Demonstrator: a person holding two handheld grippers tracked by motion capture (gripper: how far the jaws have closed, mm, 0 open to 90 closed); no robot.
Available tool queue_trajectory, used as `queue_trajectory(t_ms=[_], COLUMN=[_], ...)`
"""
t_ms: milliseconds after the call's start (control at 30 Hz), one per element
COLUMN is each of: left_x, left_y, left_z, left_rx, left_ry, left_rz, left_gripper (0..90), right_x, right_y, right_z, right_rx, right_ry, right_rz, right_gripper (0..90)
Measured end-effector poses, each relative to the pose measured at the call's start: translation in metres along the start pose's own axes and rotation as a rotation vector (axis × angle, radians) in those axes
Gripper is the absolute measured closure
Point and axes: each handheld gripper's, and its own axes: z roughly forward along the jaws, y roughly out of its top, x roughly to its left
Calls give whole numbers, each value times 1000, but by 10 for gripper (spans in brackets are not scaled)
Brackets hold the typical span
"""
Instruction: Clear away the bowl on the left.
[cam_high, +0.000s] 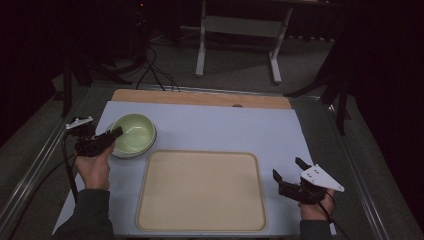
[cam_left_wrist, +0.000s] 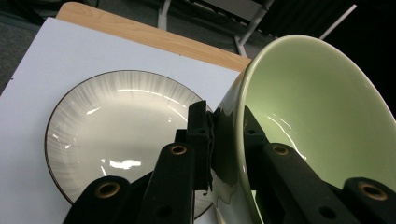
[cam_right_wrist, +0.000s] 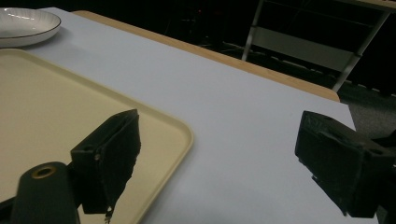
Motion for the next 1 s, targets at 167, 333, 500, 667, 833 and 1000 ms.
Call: queue_trajectory(t_ms=[167, 333, 500, 667, 833, 1000], left_x=[-4, -9, -15, -20, -25, -28], left_y=[0, 0, -1, -2, -3, -3], left_z=[-2, -3, -3, -3, -1, -1], left_rx=[-1, 4, 11, 19, 24, 30], left_ry=[-9, -27, -38, -50, -60, -67], left_rz=[8, 15, 29, 40, 50, 57], left_gripper=[814, 814, 814, 813, 813, 813], right_x=[0, 0, 1, 1, 1, 1], right_y=[0, 1, 1, 1, 1, 1], right_z=[0, 0, -1, -1, -1, -1], right_rx=[-2, -4, -5, -5, -6, -6], right_ry=[1, 3, 5, 4, 5, 6], right_rz=[-1, -1, -4, -3, -4, -5], right_gripper=[137, 137, 137, 137, 137, 137])
